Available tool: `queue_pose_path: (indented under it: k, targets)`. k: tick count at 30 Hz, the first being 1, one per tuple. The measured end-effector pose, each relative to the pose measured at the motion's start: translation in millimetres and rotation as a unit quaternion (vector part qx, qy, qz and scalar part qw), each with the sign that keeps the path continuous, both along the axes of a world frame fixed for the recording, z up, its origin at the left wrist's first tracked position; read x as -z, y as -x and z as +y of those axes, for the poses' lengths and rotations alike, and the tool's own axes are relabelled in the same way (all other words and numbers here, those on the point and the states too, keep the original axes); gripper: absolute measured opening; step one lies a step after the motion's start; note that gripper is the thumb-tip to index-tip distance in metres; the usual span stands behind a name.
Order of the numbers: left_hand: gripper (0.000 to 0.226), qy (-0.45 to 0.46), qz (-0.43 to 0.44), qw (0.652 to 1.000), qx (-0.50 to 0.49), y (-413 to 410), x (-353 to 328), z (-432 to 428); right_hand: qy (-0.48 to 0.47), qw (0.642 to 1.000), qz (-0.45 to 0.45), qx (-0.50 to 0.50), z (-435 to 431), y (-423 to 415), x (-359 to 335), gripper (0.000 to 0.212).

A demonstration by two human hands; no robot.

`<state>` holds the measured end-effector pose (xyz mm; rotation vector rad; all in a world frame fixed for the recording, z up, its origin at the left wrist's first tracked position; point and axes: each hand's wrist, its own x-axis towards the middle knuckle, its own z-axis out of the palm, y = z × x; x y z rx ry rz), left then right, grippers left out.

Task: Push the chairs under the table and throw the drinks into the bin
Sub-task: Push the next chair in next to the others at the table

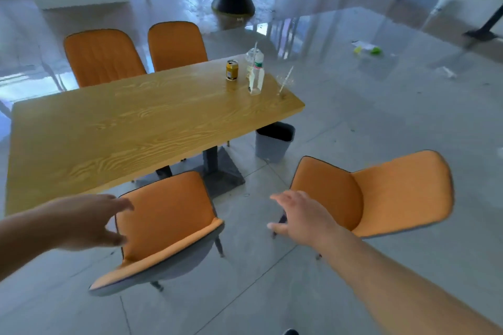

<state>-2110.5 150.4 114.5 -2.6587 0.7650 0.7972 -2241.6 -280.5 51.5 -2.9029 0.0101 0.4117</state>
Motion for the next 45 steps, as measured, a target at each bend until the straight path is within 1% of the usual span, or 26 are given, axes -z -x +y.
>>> queue_pose_path:
  k: [3,6,9,10,12,17,20,26,32,37,41,45]
  targets:
    - [0.069,0.051,-0.068,0.995,0.048,-20.5,-47.4,-70.8,0.012,0.998,-0.045,0.051,-48.3,29.8,-34.9,0.073]
    - [0.068,0.15,-0.11,0.98,0.066,-16.6,-72.9,-170.5,0.009,0.99,-0.093,0.102,-97.9,59.3,-66.0,0.072]
    - [0.067,0.277,-0.1,0.954,0.061,15.1,-78.6,-283.0,0.009,0.982,-0.125,0.143,-154.5,91.2,-88.4,0.071]
    - [0.068,0.31,-0.09,0.945,0.059,30.3,-76.1,-320.4,0.013,0.979,-0.133,0.154,-174.9,102.2,-93.9,0.07]
    - [0.071,0.345,-0.073,0.934,0.062,62.9,-65.0,-391.1,0.028,0.975,-0.142,0.166,-218.1,125.0,-101.6,0.069]
    - [0.073,0.348,-0.03,0.935,0.052,137.1,-28.1,-540.4,0.026,0.969,-0.152,0.192,-330.6,181.4,-107.0,0.068]
    - [0.075,0.345,-0.009,0.938,0.042,167.5,-8.1,-616.2,0.036,0.972,-0.133,0.189,-393.0,208.9,-99.9,0.069]
    - [0.081,0.33,0.002,0.944,0.019,197.1,34.7,-728.9,0.05,0.975,-0.106,0.189,-496.2,226.5,-80.4,0.072]
    - [0.084,0.32,0.013,0.947,-0.011,190.4,71.9,-801.7,0.048,0.98,-0.075,0.178,-563.0,188.0,-50.1,0.07]
    - [0.084,0.323,0.029,0.945,-0.049,158.2,104.1,-856.6,0.066,0.989,-0.036,0.126,-606.7,130.6,-20.5,0.068]
    - [0.084,0.305,0.04,0.948,-0.085,127.9,121.6,-894.6,0.086,0.994,-0.002,0.072,-644.3,86.3,-7.5,0.062]
    - [0.084,0.295,0.044,0.947,-0.116,112.0,132.0,-922.2,0.09,0.995,0.012,0.031,-678.6,49.7,1.9,0.057]
